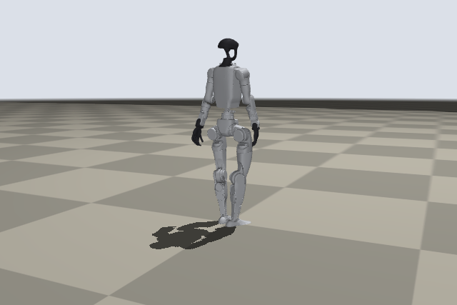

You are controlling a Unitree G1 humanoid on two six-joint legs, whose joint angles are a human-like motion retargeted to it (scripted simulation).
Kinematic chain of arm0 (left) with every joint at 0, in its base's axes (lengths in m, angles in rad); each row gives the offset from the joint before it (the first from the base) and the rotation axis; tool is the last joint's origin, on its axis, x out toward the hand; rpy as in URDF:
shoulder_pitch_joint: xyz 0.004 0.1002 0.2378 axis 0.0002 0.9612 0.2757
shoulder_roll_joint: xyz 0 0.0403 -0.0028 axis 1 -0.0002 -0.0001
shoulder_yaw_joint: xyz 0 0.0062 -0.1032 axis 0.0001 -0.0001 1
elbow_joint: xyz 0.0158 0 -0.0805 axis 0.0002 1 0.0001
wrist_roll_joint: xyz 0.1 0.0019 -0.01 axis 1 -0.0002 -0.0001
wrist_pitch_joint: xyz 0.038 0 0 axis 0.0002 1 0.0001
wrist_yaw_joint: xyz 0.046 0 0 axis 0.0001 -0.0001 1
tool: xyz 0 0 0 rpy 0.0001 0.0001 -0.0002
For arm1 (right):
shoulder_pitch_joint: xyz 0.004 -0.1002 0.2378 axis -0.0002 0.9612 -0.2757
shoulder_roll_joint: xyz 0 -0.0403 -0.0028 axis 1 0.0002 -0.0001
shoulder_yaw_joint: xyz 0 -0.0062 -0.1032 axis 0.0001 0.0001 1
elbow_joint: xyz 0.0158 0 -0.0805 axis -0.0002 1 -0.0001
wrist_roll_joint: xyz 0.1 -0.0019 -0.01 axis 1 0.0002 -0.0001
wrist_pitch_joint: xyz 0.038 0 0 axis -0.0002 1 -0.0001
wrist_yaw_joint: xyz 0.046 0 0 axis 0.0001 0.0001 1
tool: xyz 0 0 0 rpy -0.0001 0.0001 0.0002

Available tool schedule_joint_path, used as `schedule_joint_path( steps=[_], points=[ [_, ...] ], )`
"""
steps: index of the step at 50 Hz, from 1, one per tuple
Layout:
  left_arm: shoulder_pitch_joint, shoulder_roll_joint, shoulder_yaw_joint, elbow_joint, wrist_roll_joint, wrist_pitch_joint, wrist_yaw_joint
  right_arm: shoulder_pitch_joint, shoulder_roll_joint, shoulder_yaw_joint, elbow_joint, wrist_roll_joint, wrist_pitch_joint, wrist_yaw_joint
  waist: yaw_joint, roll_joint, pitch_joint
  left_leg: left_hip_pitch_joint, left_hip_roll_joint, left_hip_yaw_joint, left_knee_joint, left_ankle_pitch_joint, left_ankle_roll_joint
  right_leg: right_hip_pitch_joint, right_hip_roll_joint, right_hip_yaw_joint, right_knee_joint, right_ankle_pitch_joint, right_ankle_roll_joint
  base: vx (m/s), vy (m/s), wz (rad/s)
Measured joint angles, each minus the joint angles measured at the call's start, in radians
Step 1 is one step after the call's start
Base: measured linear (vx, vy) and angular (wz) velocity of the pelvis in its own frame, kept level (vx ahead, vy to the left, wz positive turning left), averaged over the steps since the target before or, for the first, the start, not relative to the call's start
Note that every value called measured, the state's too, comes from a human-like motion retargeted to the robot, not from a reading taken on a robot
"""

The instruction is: In place motions

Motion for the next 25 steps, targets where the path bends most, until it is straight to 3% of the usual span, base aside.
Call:
schedule_joint_path(
  steps=[6,12,20,25],
  points=[
    [0.254,0.041,0.077,0.0,0.028,0.02,-0.081,-0.088,0.019,0.043,-0.173,0.037,-0.055,0.01,0.008,0.0,0.015,0.005,0.006,0.008,-0.002,-0.001,-0.005,0.001,0.001,0.002,0.002,0.0,0.004,0.0,0.0,0.0],
    [0.307,0.063,0.116,0.0,0.016,0.035,-0.078,-0.062,0.001,0.059,-0.231,0.013,-0.071,0.003,0.007,-0.008,0.019,0.003,0.005,0.001,-0.002,0.004,-0.006,0.007,0.0,-0.014,0.0,-0.003,0.006,0.0,0.0,0.1],
    [0.058,0.017,0.085,0.0,-0.078,0.025,0.024,0.08,-0.036,0.017,0.003,-0.094,-0.047,-0.058,0.004,-0.028,0.009,0.0,0.0,-0.007,-0.001,0.006,-0.002,0.011,-0.003,-0.026,-0.003,-0.003,0.004,0.0,0.0,0.0],
    [-0.173,-0.012,0.013,-0.03,-0.133,0.035,0.037,0.183,-0.083,-0.043,0.217,-0.167,0.034,-0.099,-0.007,-0.042,0.008,-0.003,-0.002,-0.022,0.005,0.006,0.006,0.018,0.001,-0.021,-0.003,-0.005,0.002,0.0,-0.01,-0.01]
  ],
)
